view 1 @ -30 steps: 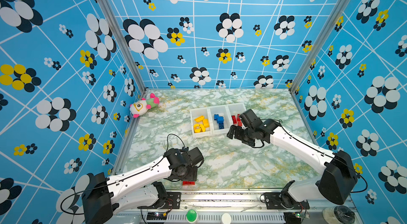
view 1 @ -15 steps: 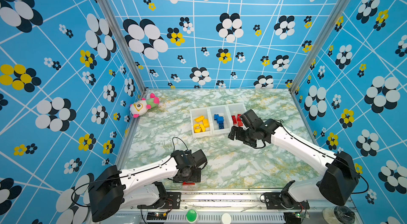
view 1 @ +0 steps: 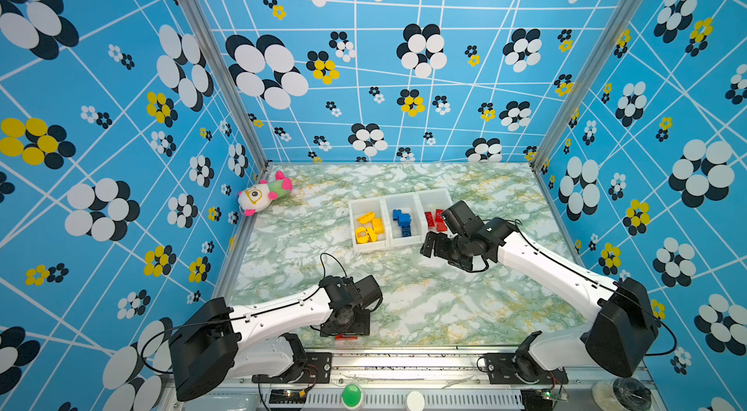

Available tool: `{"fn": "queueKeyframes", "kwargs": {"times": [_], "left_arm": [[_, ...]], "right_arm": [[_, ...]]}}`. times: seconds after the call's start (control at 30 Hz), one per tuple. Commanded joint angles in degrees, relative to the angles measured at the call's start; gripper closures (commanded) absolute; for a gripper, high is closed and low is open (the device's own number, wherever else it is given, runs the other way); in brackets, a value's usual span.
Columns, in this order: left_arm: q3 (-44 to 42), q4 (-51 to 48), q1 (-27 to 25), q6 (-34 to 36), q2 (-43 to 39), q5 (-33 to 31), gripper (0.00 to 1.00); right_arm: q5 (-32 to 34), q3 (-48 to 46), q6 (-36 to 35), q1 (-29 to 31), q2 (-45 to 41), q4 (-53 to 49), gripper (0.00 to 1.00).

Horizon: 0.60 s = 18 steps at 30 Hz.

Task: Sort the legos into containers by color
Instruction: 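Lift the red brick off the table with the left gripper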

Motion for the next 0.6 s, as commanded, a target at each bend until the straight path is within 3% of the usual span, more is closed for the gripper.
{"fn": "queueKeyframes", "kwargs": {"times": [0.0, 0.33, 0.57], "left_arm": [[-2.1, 0.7, -0.6, -1.6, 0.4, 0.9, 0.15], [-3.7, 3.9, -0.5, -2.4, 2.6, 1.1, 0.18], [-3.2, 3.3, -0.5, -2.3, 3.1, 0.7, 0.30]], "right_arm": [[0.5, 1.0, -1.0, -0.5, -1.7, -2.0, 0.01], [0.5, 1.0, -0.9, -0.6, -1.9, -2.1, 0.01], [0.6, 0.8, -0.6, -0.7, -2.3, -1.9, 0.01]]}}
